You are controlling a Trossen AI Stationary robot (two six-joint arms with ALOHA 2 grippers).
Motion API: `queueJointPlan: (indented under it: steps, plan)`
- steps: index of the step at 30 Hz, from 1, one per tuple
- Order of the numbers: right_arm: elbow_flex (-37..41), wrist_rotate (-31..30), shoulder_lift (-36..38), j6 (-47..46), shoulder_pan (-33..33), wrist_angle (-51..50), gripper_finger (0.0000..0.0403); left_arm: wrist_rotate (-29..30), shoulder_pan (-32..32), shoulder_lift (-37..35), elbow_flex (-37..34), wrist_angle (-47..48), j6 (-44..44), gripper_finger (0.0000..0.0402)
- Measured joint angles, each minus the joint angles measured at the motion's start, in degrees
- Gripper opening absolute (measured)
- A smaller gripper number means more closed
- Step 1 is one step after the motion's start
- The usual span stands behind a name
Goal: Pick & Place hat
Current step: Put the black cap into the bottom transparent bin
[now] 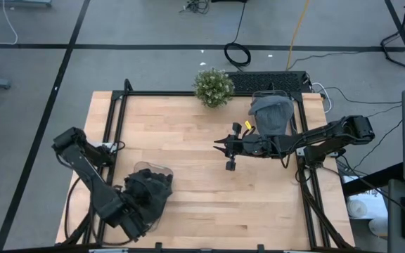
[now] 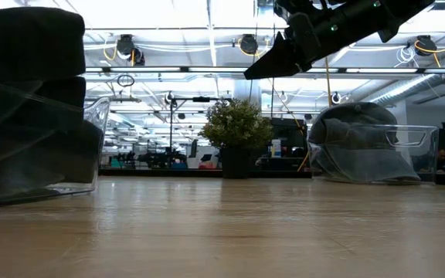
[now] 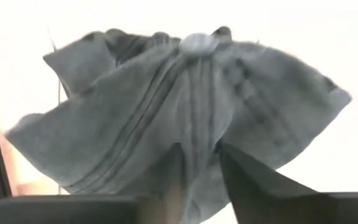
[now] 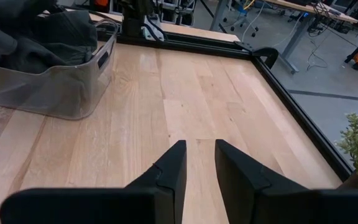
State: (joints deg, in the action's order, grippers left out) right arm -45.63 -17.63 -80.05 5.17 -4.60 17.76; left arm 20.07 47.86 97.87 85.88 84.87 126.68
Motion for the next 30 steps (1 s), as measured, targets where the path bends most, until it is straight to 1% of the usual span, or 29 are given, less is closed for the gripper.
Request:
queueJointPlan:
  steps: [5,7,9,10,11,13,14,15,16,18,20,23,24,25,28,30]
  plan:
    - [0.0,0.0,0.0,0.0,0.0,0.4,0.0075,2.6,-0.2,-5.4,0.0,2.4,-1.4,0.0193]
    - [0.0,0.0,0.0,0.0,0.0,0.4,0.0075,3.8,0.0,-7.6,0.0,1.5,-4.0,0.0218]
    - [0.0,0.0,0.0,0.0,0.0,0.4,0.0075,4.0,0.4,-9.4,0.0,-1.8,-8.4,0.0236]
    - [0.0,0.0,0.0,0.0,0.0,0.4,0.0075,4.0,0.7,-10.1,0.0,-4.5,-12.2,0.0239]
    - [0.0,0.0,0.0,0.0,0.0,0.4,0.0075,4.1,1.0,-10.5,0.0,-8.2,-18.0,0.0239]
    - [0.0,0.0,0.0,0.0,0.0,0.2,0.0075,4.6,2.5,-10.1,0.1,-17.3,-31.0,0.0228]
    - [0.0,0.0,0.0,0.0,0.0,0.2,0.0075,4.3,3.2,-9.5,0.1,-20.6,-34.0,0.0217]
    - [0.0,0.0,0.0,0.0,0.0,0.2,0.0075,3.8,3.7,-8.8,0.1,-22.2,-34.9,0.0202]
    - [0.0,0.0,0.0,0.0,0.0,0.2,0.0075,2.9,3.9,-8.0,0.1,-22.5,-34.4,0.0185]
    - [0.0,0.0,0.0,0.1,0.0,0.4,0.0075,1.5,4.1,-6.4,0.1,-19.8,-31.2,0.0145]
    - [0.0,0.0,0.0,0.1,0.0,0.5,0.0075,0.3,4.6,-4.3,0.0,-17.6,-27.1,0.0099]
    - [0.0,0.0,0.0,0.1,0.0,0.5,0.0075,-3.8,4.9,-1.2,0.0,-13.4,-19.7,0.0026]
    - [0.0,0.0,0.0,0.1,0.0,0.5,0.0075,-4.8,5.1,-0.5,0.0,-12.6,-18.0,0.0014]
    - [0.0,0.0,0.0,0.1,0.0,0.6,0.0075,-5.0,5.2,0.0,0.0,-12.5,-16.8,0.0011]
    - [0.0,0.0,0.0,0.0,0.0,0.6,0.0075,-5.0,5.8,1.4,0.0,-13.1,-14.6,0.0013]
    - [0.0,0.0,0.0,0.0,0.0,0.5,0.0075,-5.1,6.3,1.9,0.0,-12.6,-13.2,0.0006]
